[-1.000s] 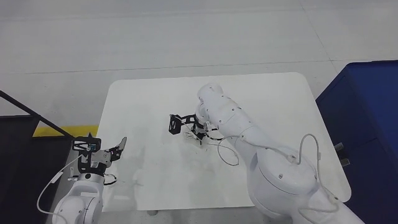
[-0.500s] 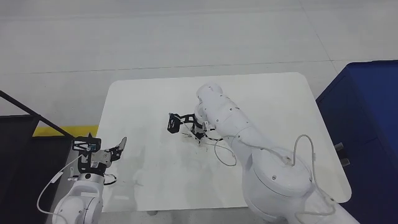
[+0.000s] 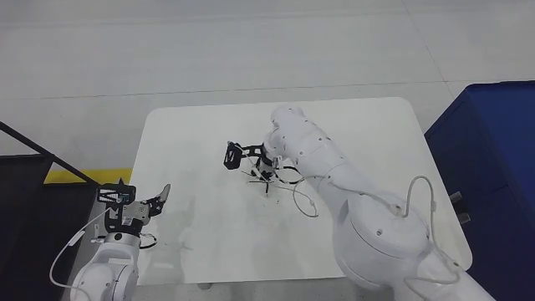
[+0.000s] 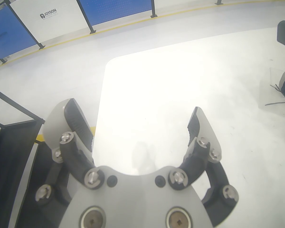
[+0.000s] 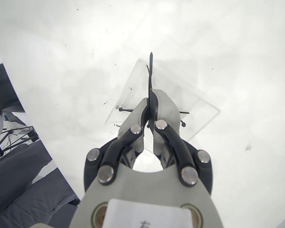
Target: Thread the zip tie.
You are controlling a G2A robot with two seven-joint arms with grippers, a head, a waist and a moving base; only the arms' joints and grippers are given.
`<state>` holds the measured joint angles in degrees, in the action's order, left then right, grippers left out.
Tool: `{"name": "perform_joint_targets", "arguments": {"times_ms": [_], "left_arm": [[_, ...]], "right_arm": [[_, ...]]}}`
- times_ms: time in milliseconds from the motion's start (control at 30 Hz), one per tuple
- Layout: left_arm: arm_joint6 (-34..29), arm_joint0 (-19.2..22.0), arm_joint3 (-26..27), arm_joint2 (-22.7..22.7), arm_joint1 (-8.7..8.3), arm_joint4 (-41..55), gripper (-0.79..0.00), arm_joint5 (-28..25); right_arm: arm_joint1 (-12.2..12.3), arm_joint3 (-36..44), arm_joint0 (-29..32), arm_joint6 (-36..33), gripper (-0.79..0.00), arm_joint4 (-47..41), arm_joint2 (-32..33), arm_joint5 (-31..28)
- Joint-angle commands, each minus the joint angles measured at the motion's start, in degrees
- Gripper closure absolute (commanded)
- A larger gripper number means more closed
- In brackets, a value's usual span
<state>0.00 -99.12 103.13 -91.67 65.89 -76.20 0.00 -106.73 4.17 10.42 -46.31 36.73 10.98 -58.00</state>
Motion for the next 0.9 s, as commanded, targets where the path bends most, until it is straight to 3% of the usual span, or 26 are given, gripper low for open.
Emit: {"name": "perform_joint_targets", "arguments": {"times_ms": [0,167,367,700,767,867], "left_arm": [[0.0,0.0,0.0,0.0,0.0,0.0,-0.785,0.0],[0.0,0.0,0.0,0.0,0.0,0.0,-0.785,0.0],[0.0,0.0,0.0,0.0,0.0,0.0,-0.785,0.0],[0.0,0.0,0.0,0.0,0.0,0.0,-0.785,0.0],[0.0,0.0,0.0,0.0,0.0,0.0,-0.785,0.0],[0.0,0.0,0.0,0.0,0.0,0.0,-0.785,0.0]], "right_arm": [[1.0,2.0,-0.3,0.0,0.0,-2.0,-0.2,0.0],[5.6,10.2,-1.4,0.0,0.0,-10.3,-1.2,0.0],[15.5,25.0,-1.0,0.0,0.0,-21.2,-1.2,0.0],[15.7,26.3,0.1,1.6,0.0,-21.0,-1.0,0.0],[16.6,28.8,1.4,4.0,0.0,-23.4,0.2,0.0],[20.1,34.5,3.1,6.7,0.0,-28.1,2.8,0.0]]}}
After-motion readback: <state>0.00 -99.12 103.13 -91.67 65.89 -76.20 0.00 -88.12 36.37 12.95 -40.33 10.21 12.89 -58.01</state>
